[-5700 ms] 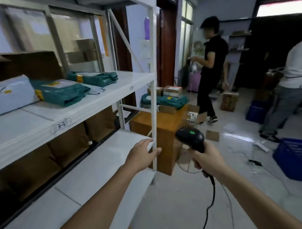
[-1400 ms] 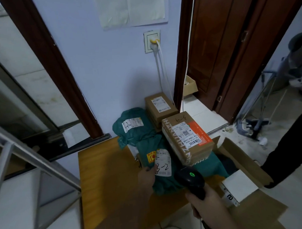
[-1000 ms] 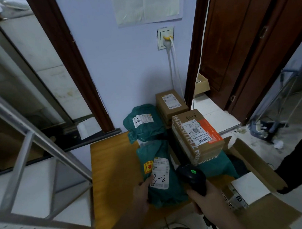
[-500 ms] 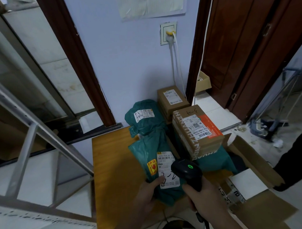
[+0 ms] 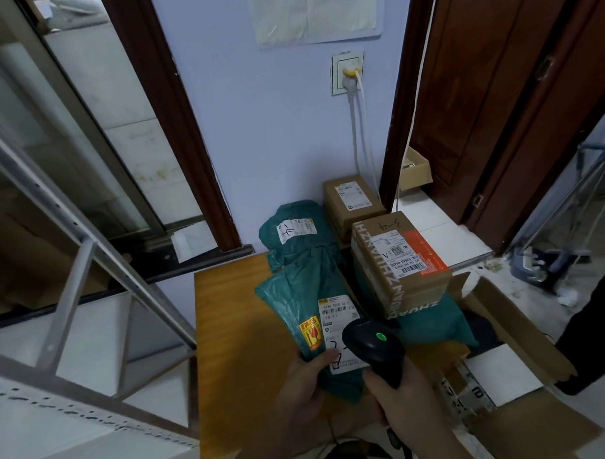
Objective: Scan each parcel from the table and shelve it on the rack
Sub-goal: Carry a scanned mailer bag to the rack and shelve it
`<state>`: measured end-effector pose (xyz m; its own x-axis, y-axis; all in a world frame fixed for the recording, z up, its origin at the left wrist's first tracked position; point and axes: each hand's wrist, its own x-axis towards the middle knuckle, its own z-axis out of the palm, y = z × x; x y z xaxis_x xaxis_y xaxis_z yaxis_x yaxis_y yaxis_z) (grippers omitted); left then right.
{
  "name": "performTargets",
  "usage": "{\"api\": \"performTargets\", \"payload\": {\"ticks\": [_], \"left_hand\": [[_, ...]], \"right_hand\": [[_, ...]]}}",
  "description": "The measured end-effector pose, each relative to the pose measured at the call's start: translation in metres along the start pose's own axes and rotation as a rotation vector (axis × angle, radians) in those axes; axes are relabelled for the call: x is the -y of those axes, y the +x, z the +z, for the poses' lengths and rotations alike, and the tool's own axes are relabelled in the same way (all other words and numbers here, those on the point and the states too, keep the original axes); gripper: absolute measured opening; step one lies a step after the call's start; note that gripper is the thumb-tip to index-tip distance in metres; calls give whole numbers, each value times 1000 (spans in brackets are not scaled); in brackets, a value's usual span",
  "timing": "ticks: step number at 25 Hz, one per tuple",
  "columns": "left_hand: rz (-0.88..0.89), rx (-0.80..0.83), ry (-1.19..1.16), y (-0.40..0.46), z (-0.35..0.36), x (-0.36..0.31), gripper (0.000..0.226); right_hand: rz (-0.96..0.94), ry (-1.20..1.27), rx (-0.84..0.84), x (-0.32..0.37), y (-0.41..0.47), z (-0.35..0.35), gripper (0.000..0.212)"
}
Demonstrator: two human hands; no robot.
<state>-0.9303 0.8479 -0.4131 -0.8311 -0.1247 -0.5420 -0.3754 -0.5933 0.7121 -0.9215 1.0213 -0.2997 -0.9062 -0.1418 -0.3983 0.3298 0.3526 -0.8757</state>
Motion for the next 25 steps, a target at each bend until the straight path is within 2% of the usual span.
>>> {"api": "performTargets", "payload": {"ticks": [7, 13, 18, 22, 25], "left_hand": [[101, -70, 34, -12, 9, 5, 53], [185, -143, 10, -32, 20, 5, 96], [204, -165, 2, -48, 24, 5, 84], [254, -116, -19, -63, 33, 1, 99], [255, -77, -12, -73, 29, -4, 97]], "right_hand": [[-67, -38, 7, 12, -15, -12, 13], [-59, -44, 59, 13, -30, -18, 18], [-85, -49, 84, 18, -47, -22, 10], [-123, -105, 138, 20, -62, -18, 15], [-127, -116, 126, 25, -68, -14, 17]]}}
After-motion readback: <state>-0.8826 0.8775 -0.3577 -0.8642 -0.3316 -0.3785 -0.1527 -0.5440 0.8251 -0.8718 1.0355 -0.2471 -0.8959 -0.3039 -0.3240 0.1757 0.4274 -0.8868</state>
